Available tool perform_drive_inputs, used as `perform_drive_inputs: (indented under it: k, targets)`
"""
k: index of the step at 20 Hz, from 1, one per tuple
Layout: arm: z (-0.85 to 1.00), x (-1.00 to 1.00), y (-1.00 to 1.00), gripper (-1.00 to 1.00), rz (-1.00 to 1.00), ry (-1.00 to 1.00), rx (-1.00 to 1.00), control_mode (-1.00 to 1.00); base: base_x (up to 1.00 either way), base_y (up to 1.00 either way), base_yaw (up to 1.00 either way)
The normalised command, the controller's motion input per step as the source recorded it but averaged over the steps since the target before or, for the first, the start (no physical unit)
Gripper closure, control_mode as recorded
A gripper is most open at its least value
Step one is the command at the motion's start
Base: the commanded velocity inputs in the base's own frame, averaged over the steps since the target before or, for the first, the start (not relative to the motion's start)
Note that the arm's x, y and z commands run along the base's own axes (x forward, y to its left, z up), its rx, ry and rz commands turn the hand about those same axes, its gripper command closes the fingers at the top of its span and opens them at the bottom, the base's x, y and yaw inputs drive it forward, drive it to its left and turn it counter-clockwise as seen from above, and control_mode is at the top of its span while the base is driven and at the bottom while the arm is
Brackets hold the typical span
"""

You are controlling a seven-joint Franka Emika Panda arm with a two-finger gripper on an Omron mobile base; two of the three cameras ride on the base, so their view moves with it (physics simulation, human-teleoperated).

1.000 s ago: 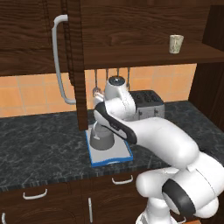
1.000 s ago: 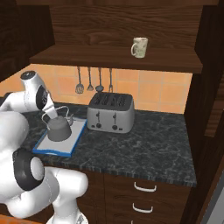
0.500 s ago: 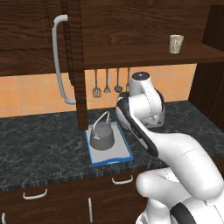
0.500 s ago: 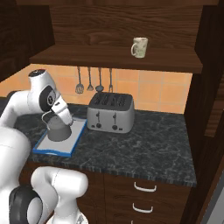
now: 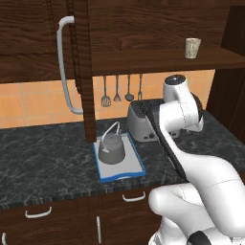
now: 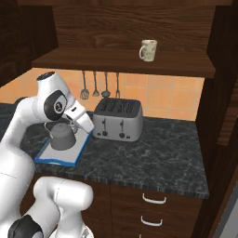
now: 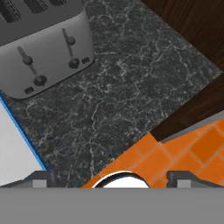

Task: Pick the kettle from the counter and place it on the tray. Then pick the mug from the cabinet and place it on the tray. Then close the cabinet doors.

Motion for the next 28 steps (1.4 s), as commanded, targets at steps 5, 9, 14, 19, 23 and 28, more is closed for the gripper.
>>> perform_drive_inputs:
  k: [5,9,14,19,23,28]
  targets:
    - [1.00,-0.03,-0.71,-1.00,0.03,-0.11,-0.07,-1.00,0.00,0.00,0.00]
    - [1.00,0.27,-0.44,-1.00,0.03,-0.02,-0.07,-1.00,0.00,0.00,0.00]
    - [0.72,0.38,-0.04,-1.00,0.11,-0.27,0.00,-1.00,0.00,0.00,0.00]
    - [0.43,0.19,0.00,-1.00,0.15,-0.43,0.00,-1.00,0.00,0.00,0.00]
    - [-0.24,0.01,0.00,-1.00,0.02,-0.23,-0.19,-1.00,0.00,0.00,0.00]
    - [0.05,0.00,0.00,-1.00,0.00,0.00,-0.05,-1.00,0.00,0.00,0.00]
